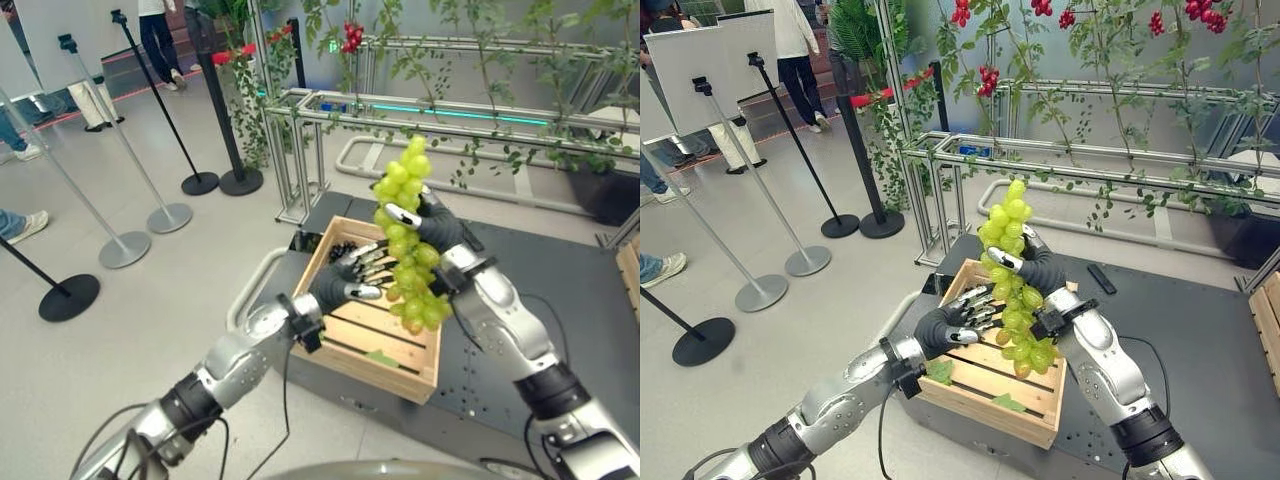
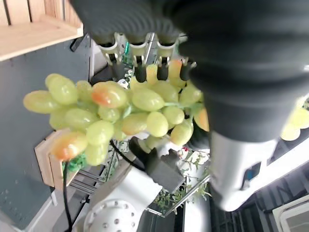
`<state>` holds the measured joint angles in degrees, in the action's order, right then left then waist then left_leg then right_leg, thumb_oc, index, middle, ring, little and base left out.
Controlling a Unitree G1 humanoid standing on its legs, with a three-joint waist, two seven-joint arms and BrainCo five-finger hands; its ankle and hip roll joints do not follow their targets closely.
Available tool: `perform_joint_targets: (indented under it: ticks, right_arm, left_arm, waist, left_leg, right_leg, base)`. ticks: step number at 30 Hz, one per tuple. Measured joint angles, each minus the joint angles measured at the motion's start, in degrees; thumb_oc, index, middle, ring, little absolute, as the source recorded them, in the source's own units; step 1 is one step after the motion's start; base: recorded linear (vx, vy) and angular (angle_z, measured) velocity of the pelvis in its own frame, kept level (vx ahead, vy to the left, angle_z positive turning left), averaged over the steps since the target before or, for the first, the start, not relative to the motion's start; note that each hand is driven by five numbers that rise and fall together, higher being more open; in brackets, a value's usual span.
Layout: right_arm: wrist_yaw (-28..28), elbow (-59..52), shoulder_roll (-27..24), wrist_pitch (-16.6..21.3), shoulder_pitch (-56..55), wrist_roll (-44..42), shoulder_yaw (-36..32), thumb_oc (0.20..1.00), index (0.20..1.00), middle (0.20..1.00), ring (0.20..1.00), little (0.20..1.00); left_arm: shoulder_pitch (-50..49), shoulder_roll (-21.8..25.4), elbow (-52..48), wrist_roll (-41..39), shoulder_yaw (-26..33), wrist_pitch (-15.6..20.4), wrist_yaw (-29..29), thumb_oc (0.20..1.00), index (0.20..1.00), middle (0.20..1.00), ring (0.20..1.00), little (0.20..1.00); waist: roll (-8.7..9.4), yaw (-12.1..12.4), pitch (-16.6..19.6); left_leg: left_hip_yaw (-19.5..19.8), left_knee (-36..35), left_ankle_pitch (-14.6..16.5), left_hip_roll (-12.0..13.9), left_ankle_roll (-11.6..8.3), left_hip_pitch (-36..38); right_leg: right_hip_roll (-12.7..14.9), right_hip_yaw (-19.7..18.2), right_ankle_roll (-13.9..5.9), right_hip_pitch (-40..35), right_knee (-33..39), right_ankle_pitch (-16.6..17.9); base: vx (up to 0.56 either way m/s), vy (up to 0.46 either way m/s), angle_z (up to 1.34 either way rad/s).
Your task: Pick up the fruits from the basket on one side to the basket on the other side
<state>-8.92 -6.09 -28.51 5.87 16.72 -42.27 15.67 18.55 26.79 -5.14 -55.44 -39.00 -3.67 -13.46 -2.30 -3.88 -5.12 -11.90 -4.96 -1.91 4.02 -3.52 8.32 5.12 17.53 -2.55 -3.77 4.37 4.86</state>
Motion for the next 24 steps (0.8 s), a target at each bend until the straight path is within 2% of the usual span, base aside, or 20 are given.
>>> perform_joint_targets:
  ticks: [10,18,23,24]
  right_arm:
    - [-0.06,-1.8,0.87,-0.03,0.0,-0.05,-0.02,0.2,0.2,0.2,0.2,0.2]
    - [-0.9,-3.89,1.45,-0.06,0.0,-0.04,-0.25,0.2,0.2,0.2,0.2,0.2]
    - [-1.17,-3.97,2.58,-0.06,-0.02,-0.03,-1.69,0.2,0.2,0.2,0.2,0.2]
    - [-1.22,-4.03,2.92,-0.05,-0.04,-0.03,-2.05,0.2,0.2,0.2,0.2,0.2]
  left_arm:
    - [-0.24,-3.1,2.77,-0.32,1.28,-0.49,0.79,1.0,1.0,1.0,1.0,1.0]
    - [-3.36,-2.57,1.58,3.77,8.98,0.63,1.37,1.0,1.0,1.0,1.0,1.0]
    - [-9.06,-1.76,0.15,5.3,13.38,0.84,1.27,1.0,1.0,1.0,1.0,1.0]
    - [-10.57,-1.55,0.04,5.38,14.35,0.94,1.01,1.0,1.0,1.0,1.0,1.0]
  waist:
    - [-0.11,0.07,0.0]
    - [-0.65,0.67,0.31]
    - [-0.7,0.57,0.34]
    - [-0.79,1.25,0.38]
  left_leg:
    - [0.0,0.0,0.0,-0.03,0.0,-0.07]
    - [0.08,-0.02,0.01,0.03,0.01,-0.1]
    - [0.28,-0.01,0.02,0.0,0.0,-0.04]
    - [0.35,-0.02,0.05,0.0,-0.01,0.04]
  right_leg:
    - [0.02,0.01,0.0,0.05,0.05,0.0]
    - [-0.03,0.11,0.0,-0.11,0.2,0.0]
    - [-0.11,0.27,-0.07,-0.52,0.83,0.2]
    - [-0.09,0.35,-0.08,-0.64,0.83,0.19]
  base:
    - [0.0,0.0,0.0]
    - [0.0,0.0,0.0]
    - [0.0,0.001,0.02]
    - [0.0,0.0,0.0]
